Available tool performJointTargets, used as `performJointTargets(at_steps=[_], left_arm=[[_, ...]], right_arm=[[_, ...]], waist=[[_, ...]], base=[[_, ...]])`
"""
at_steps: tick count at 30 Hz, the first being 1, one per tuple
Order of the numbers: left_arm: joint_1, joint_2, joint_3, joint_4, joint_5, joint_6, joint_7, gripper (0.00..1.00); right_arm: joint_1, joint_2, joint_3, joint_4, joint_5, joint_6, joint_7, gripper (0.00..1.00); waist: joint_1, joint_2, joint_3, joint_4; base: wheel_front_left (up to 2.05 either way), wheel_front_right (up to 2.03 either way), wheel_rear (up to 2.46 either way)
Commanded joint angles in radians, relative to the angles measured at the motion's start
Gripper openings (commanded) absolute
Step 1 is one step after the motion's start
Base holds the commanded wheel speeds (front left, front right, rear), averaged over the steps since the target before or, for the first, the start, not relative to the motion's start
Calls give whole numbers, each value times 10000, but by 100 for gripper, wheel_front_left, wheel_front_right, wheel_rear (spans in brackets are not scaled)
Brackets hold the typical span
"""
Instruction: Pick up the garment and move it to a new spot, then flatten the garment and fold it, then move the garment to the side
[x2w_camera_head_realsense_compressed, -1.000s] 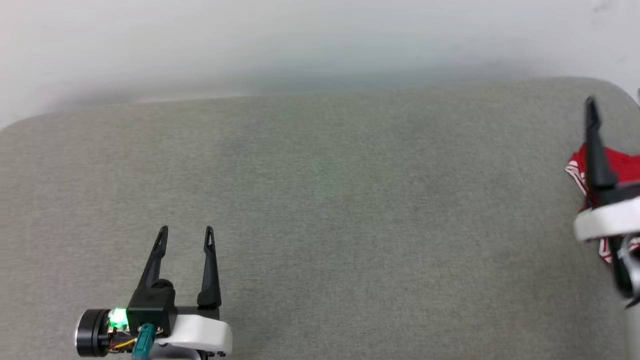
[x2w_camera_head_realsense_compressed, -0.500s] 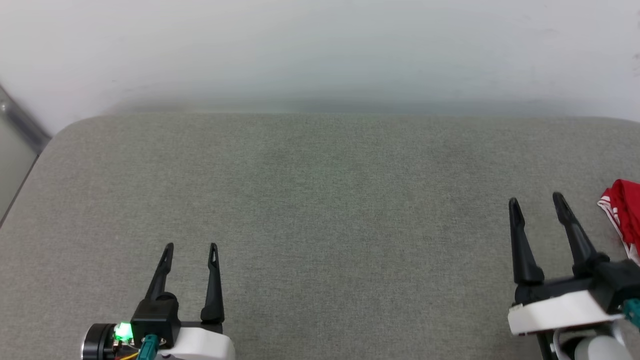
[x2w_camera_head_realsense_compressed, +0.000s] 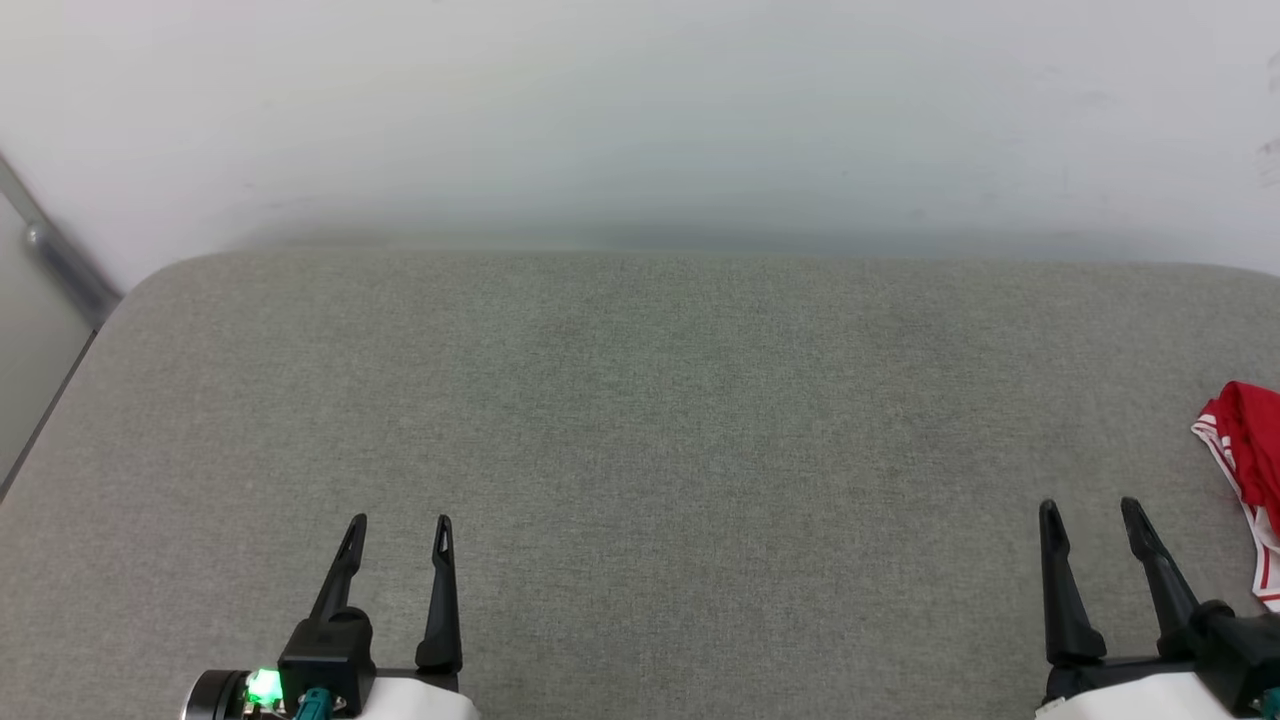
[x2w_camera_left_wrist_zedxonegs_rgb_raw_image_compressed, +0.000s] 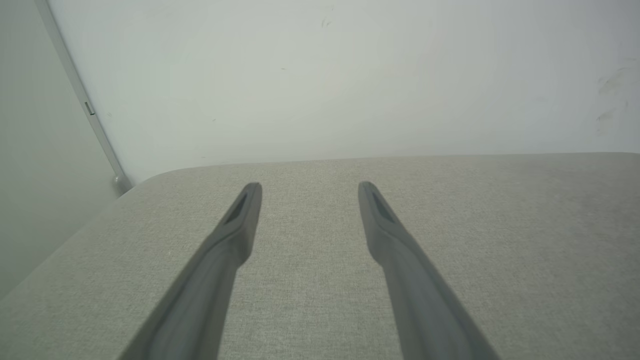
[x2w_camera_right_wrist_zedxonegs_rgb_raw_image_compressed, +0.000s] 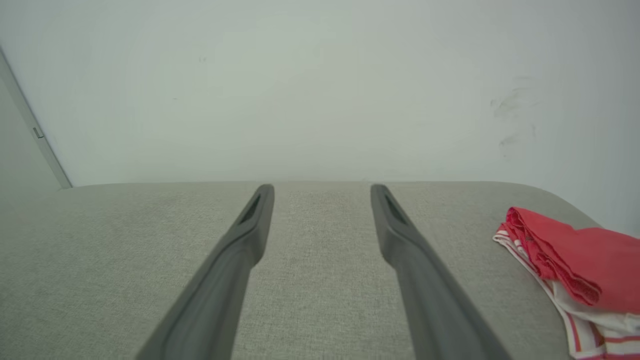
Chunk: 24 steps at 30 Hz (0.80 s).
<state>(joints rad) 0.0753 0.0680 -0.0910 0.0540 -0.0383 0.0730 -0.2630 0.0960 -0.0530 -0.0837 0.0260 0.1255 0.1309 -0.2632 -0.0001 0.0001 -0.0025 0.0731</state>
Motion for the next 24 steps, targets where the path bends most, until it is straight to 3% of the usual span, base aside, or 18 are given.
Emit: performJointTargets(at_steps=[1, 10, 11, 16, 24], left_arm=[[92, -5, 7, 4, 59, -33, -22, 100], [102, -43, 67, 56, 73, -88, -22, 100], [27, -46, 47, 57, 43, -92, 1, 0], [111, -84, 20, 366, -144, -113, 30, 0], [-108, -43, 190, 520, -1941, -319, 400, 0]], right_arm=[[169, 49, -37, 4, 58, -4, -16, 100], [287, 51, 23, 94, 241, -4, -16, 100], [229, 2, 13, 96, 231, 0, 0, 0], [267, 6, 25, 416, 403, 2, 51, 0], [4, -14, 16, 601, 2039, 2, 443, 0]], waist=[[1, -1, -13, -5], [1, -1, -41, -35], [1, -1, -43, -35], [1, -1, -43, -41], [1, -1, -37, -85]], base=[[0, 0, 0], [0, 0, 0], [0, 0, 0], [0, 0, 0], [0, 0, 0]])
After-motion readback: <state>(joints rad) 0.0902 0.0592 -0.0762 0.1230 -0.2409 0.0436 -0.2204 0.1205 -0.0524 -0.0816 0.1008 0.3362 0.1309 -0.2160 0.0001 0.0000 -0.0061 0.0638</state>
